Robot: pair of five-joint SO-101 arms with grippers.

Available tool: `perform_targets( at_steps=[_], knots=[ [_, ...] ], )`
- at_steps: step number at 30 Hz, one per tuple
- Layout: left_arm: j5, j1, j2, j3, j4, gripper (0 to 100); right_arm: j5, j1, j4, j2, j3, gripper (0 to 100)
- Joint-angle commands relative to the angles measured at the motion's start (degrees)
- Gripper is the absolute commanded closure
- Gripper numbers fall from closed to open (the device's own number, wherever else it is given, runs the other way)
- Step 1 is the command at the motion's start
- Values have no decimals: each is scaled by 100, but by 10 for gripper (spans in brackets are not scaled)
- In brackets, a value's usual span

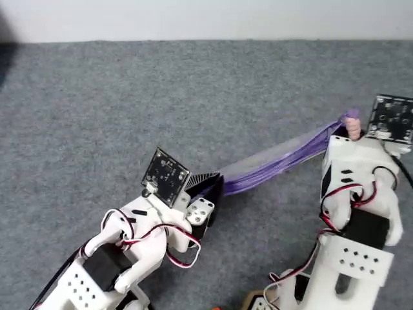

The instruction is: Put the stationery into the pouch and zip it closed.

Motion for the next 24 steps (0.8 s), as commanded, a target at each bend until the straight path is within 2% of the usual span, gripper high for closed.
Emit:
perform_targets(
  at_steps=[1, 4, 10, 18, 24],
  knots=[
    [35, -26, -44, -330, -26, 987, 44, -215, 479, 48, -193, 991],
    [62, -9, -44, -470, -18, 964, 26, -479, 743, 48, -536, 991],
    [255, -9, 9, -1138, 18, 750, -193, -1297, 857, 57, -782, 991],
    [167, 519, 0, -1446, 686, 739, -193, -1780, 813, 66, -791, 991],
    [149, 519, 9, -1279, 607, 739, -176, -1798, 910, 40, -818, 991]
  ],
)
